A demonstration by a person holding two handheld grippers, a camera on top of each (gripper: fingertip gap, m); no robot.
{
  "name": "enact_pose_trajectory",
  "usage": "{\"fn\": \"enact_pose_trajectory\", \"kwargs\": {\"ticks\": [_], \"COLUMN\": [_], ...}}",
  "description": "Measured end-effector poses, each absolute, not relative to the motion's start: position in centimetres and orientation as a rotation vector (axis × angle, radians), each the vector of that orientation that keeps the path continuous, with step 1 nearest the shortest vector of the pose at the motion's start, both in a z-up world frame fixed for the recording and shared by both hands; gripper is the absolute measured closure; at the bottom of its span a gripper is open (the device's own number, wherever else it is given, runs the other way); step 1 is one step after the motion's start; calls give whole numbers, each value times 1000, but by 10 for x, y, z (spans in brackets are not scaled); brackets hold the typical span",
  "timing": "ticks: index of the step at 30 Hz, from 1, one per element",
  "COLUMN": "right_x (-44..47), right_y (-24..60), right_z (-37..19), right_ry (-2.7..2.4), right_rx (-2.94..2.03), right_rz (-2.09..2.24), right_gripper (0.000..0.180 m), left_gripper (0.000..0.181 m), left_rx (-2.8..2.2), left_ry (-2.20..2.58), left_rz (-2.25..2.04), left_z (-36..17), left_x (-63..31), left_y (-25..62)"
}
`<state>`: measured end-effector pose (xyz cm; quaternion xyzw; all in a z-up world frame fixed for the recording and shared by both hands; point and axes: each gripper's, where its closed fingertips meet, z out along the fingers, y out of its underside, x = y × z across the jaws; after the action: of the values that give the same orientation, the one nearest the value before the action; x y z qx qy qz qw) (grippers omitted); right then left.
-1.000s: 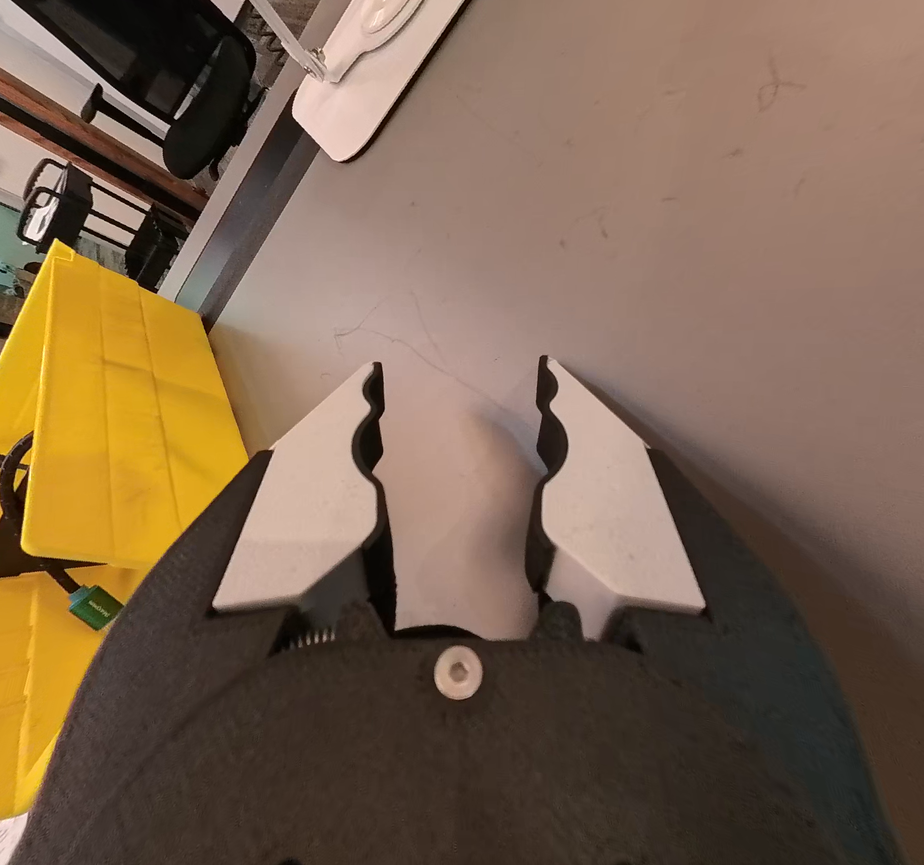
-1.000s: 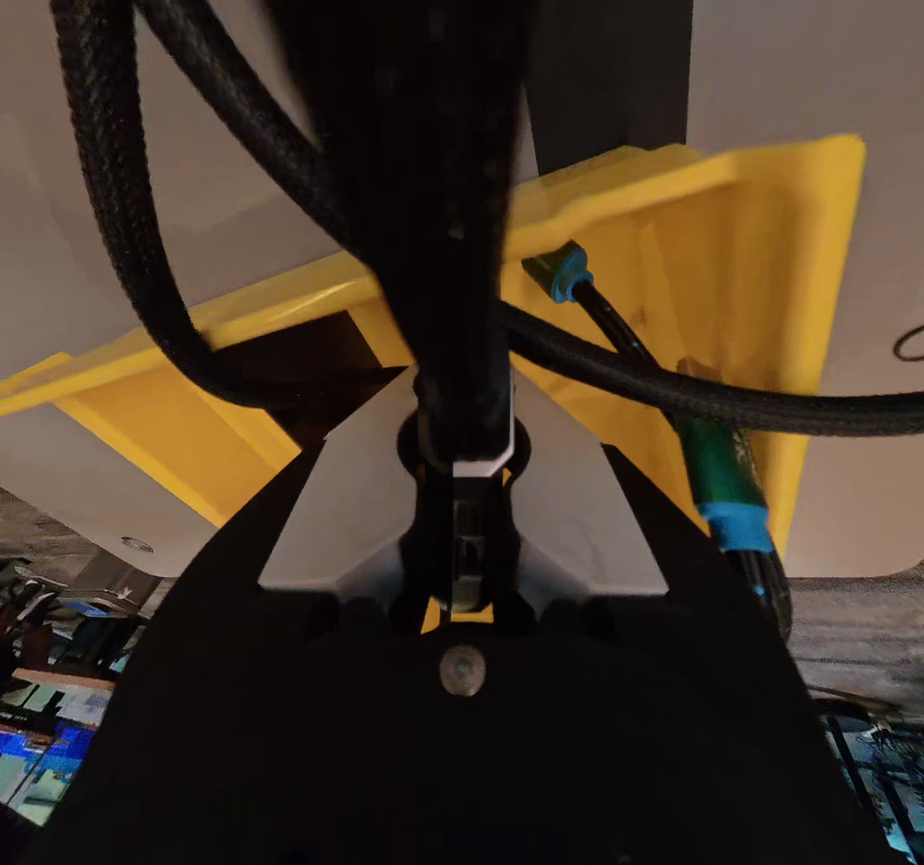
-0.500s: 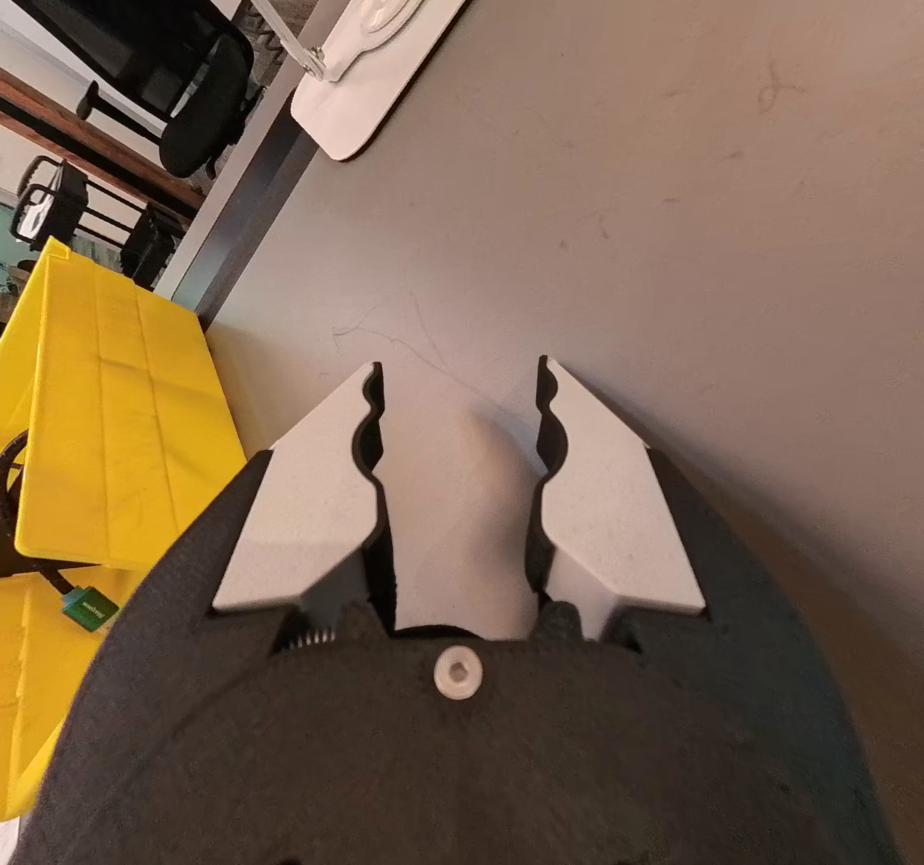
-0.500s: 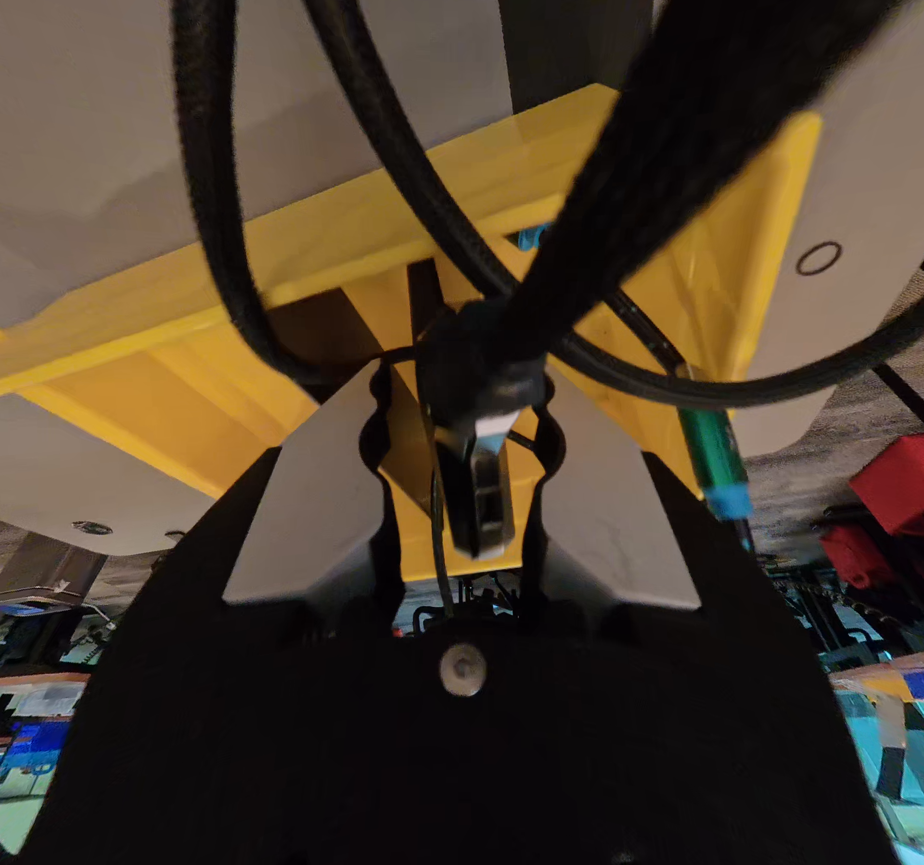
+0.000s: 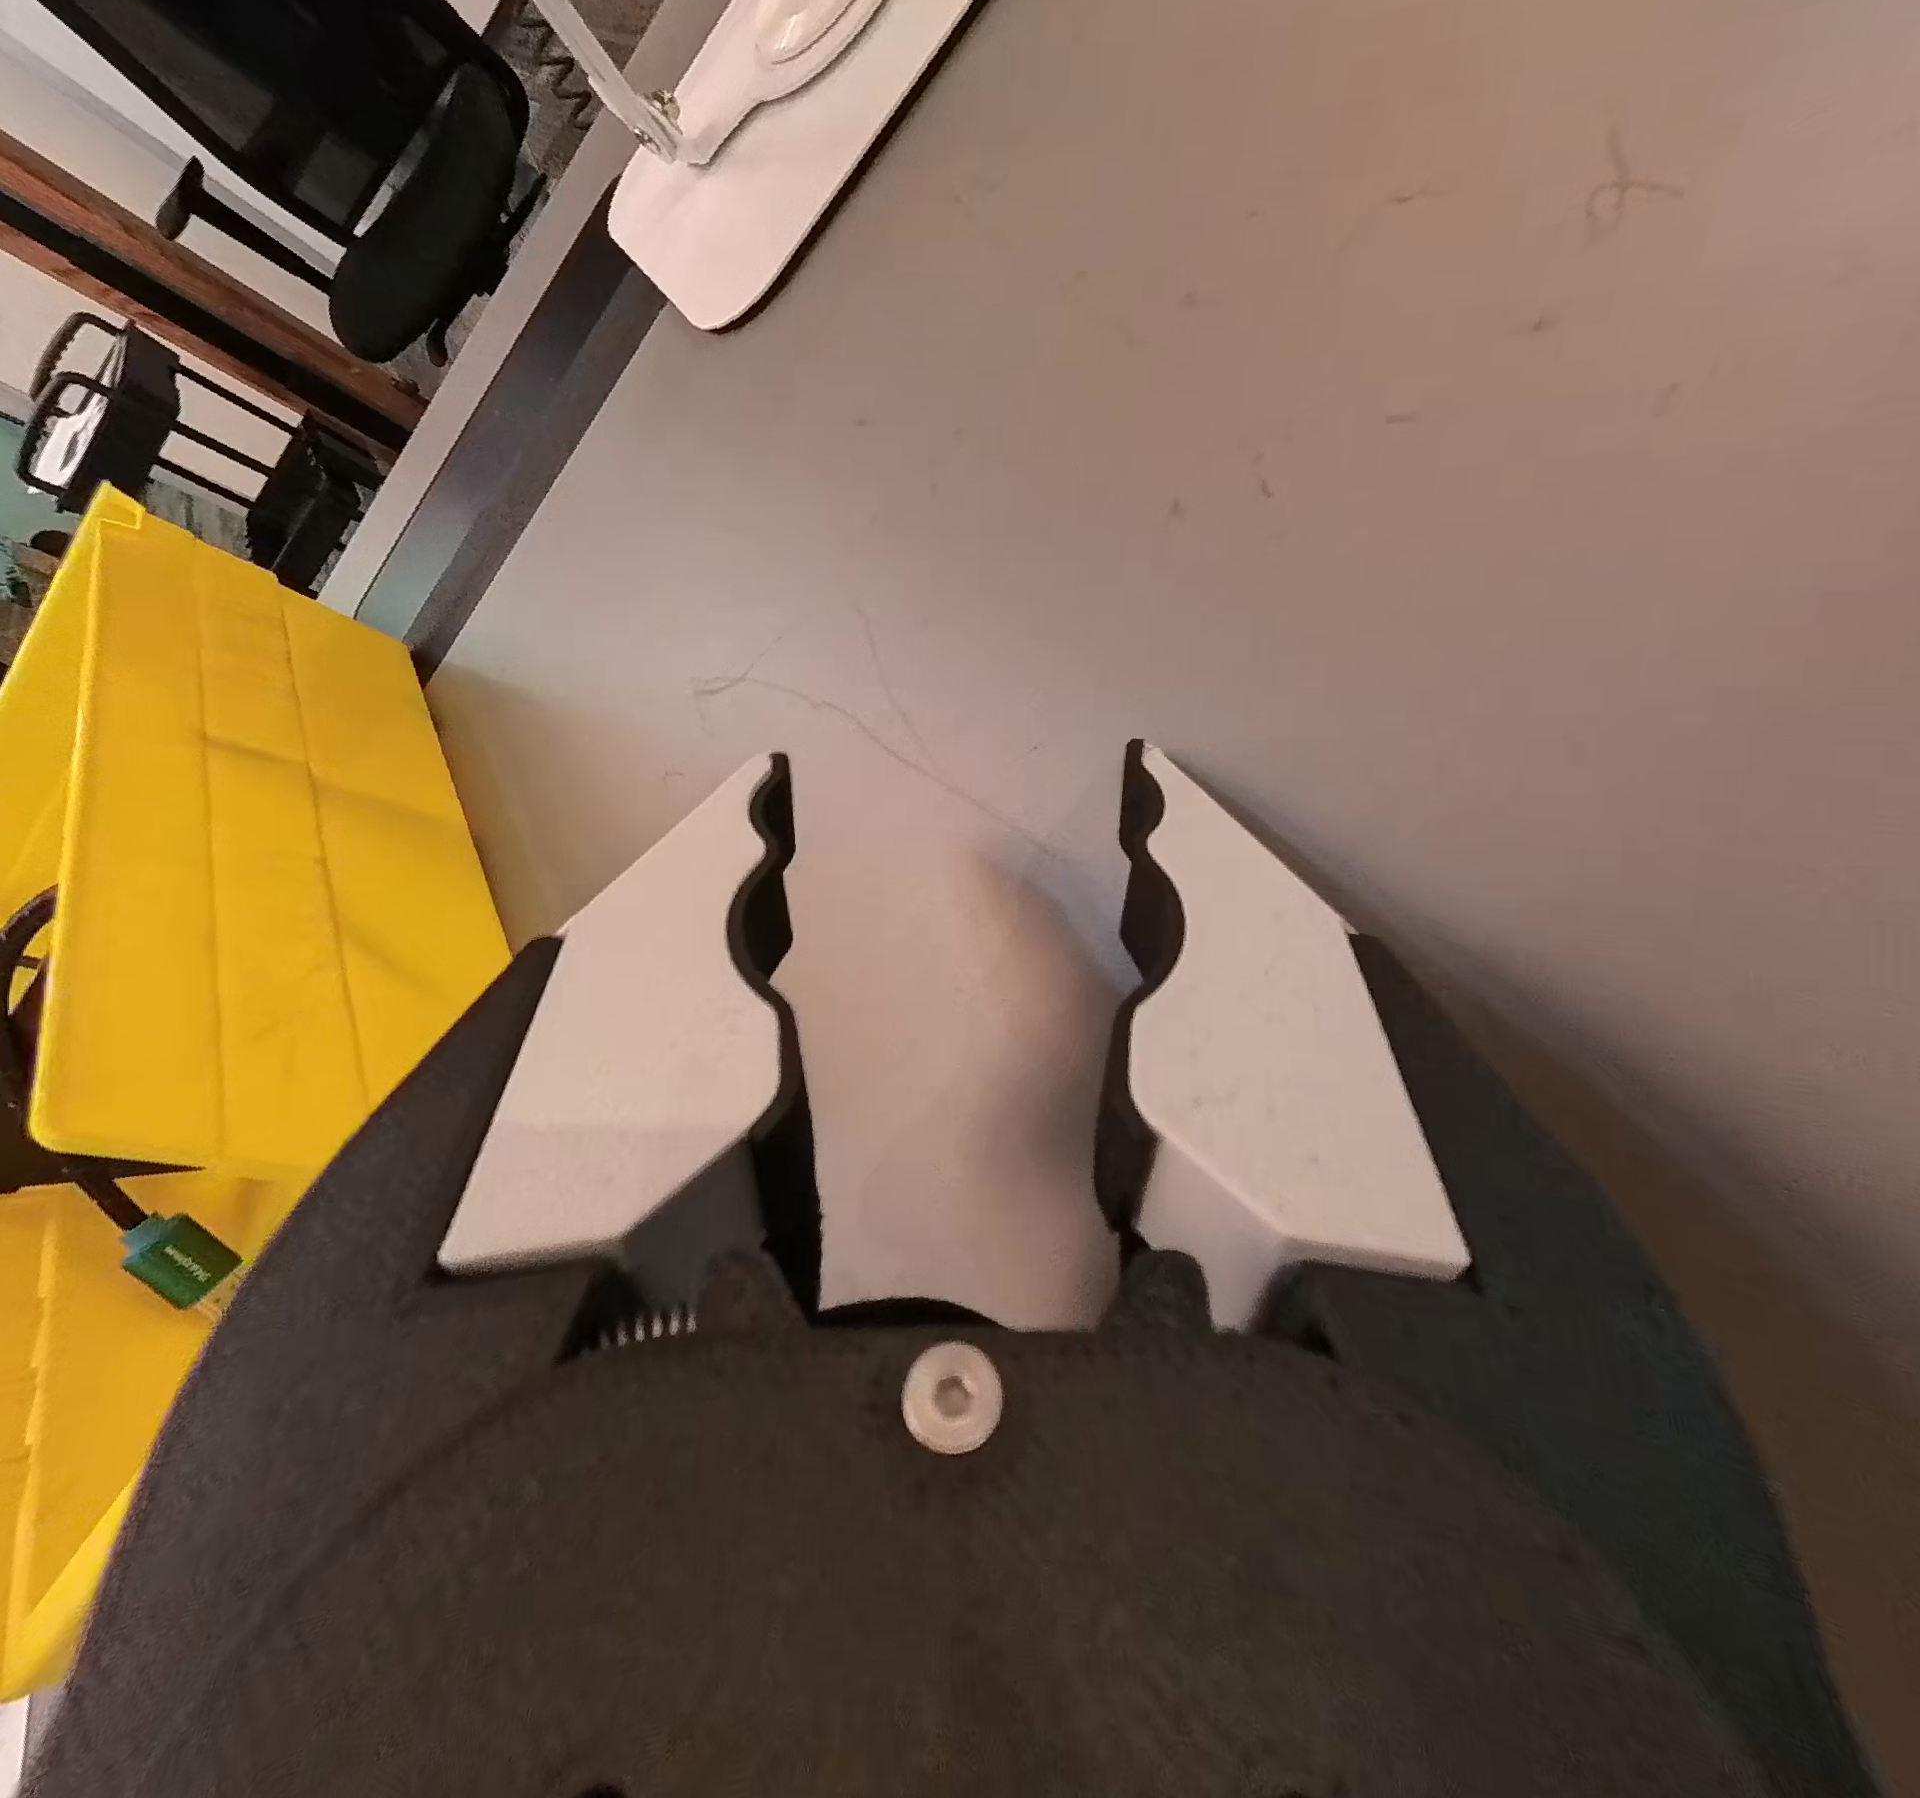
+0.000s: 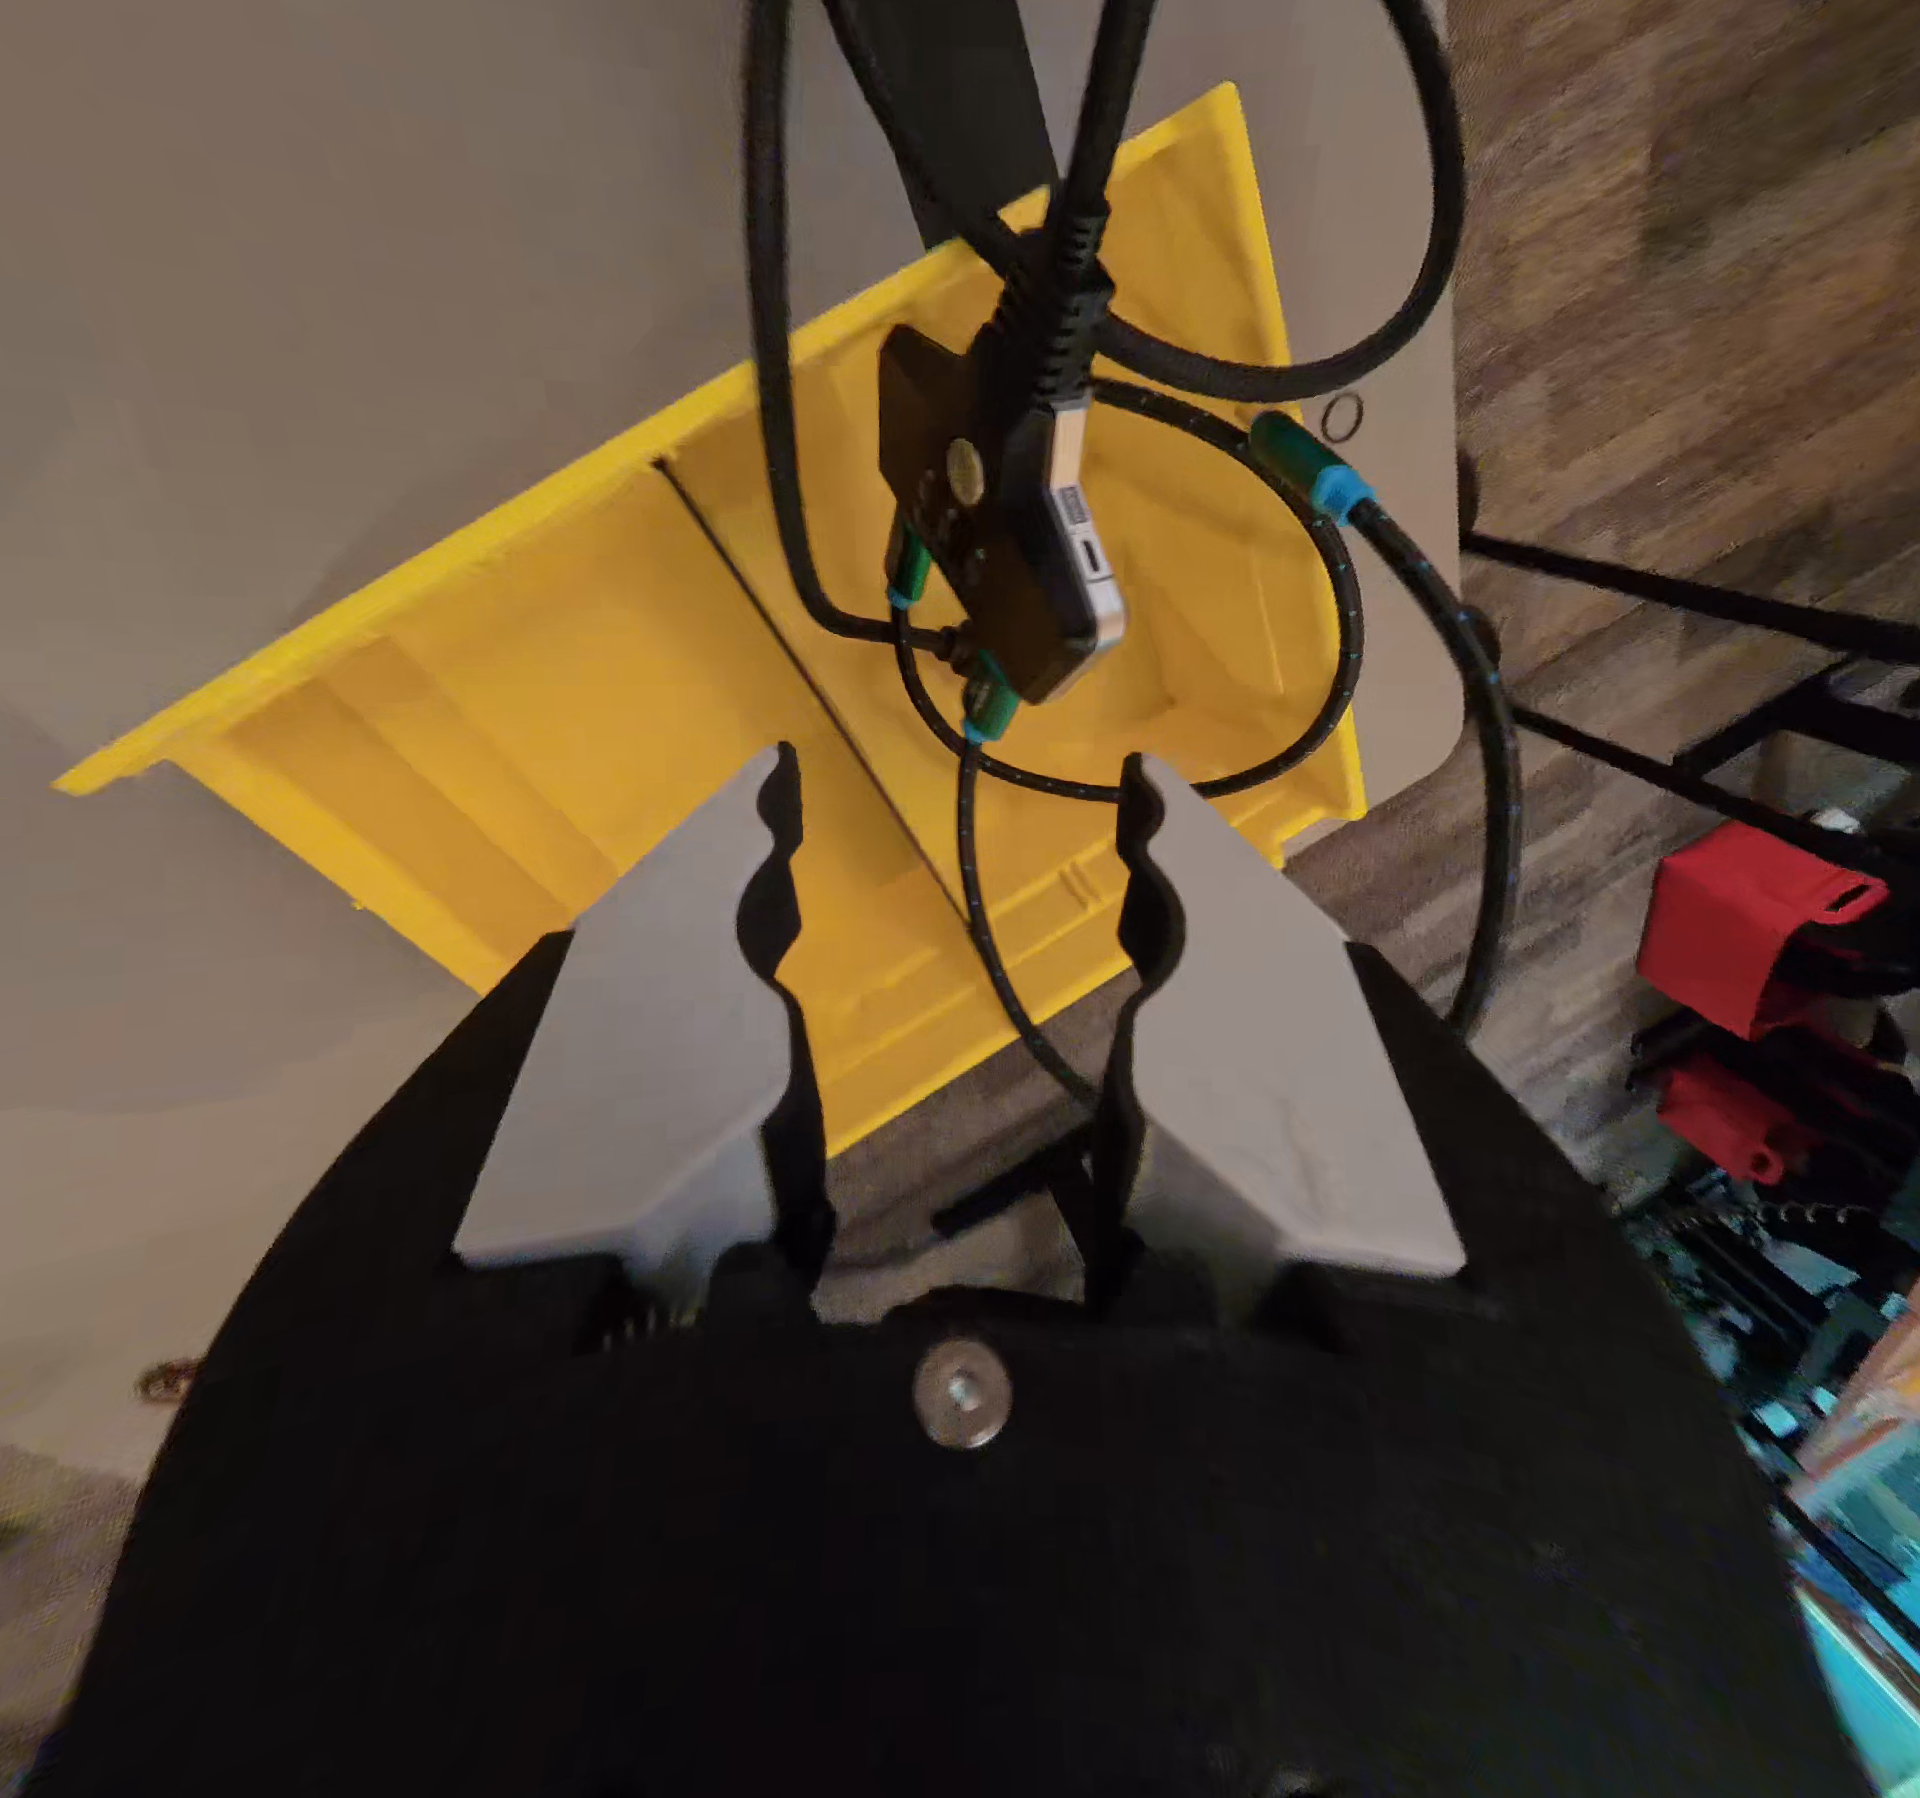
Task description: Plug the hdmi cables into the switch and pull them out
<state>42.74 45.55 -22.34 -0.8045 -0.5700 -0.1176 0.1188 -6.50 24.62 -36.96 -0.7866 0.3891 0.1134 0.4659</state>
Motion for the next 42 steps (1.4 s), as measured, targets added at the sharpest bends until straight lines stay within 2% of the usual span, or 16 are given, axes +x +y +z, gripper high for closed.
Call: {"fn": "enact_pose_trajectory", "kwargs": {"ticks": [5,11,17,20,23,27,31,35,42], "right_x": [409,316,184,128,82,51,41,44,47], "right_y": [403,336,310,313,315,318,314,318,322], "right_z": [-211,-199,-201,-217,-237,-288,-327,-339,-347], "right_ry": [-1566,-1559,-1559,-1495,-1401,-1383,-1421,-1411,-1409], "right_rx": [-2219,-1961,-1697,-1644,-1587,-1570,-1601,-1606,-1627], "right_rz": [-295,-38,256,442,646,736,765,777,794], "right_gripper": [125,137,140,142,145,148,150,154,153], "left_gripper": [105,106,109,120,122,120,114,111,107], "left_rx": [-1939,-1864,-1775,-1782,-1947,-2140,-2377,-2588,-2774], "left_ry": [928,914,797,783,794,914,1147,1269,1301], "left_rz": [249,266,391,501,553,524,447,283,129], "left_z": [-365,-337,-263,-219,-202,-219,-276,-325,-372], "left_x": [-67,-68,-117,-168,-220,-258,-277,-285,-288], "left_y": [247,252,268,291,329,392,436,455,472]}}
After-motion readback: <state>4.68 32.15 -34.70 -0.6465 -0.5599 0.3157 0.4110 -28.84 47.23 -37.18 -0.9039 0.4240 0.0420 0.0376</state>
